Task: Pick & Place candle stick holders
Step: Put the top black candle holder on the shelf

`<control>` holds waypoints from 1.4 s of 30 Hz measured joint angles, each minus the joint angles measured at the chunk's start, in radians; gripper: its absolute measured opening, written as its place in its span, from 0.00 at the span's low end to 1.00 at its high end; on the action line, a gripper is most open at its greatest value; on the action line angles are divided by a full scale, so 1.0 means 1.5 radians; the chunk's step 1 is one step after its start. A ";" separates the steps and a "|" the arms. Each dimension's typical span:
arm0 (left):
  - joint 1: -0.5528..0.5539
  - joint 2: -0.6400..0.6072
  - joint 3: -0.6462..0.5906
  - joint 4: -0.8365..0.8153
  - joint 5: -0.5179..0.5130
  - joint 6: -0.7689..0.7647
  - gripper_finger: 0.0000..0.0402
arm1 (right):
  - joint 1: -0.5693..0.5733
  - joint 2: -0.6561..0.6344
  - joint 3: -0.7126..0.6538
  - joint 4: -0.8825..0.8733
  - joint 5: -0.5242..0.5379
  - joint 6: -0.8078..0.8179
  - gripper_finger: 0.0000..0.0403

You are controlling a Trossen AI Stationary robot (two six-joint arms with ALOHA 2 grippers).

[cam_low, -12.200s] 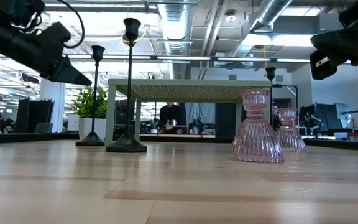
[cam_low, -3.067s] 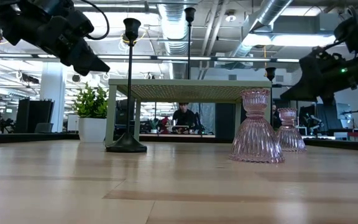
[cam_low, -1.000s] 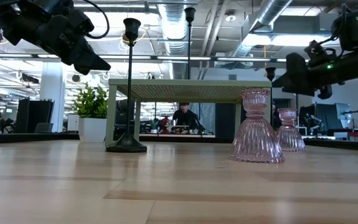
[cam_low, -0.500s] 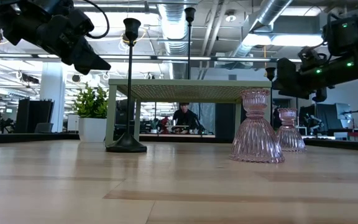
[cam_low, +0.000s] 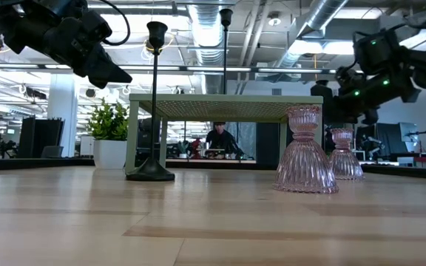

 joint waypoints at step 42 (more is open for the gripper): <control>0.000 0.000 0.000 0.002 0.000 0.000 0.03 | 0.119 -0.156 0.393 -0.504 -0.074 -0.195 0.00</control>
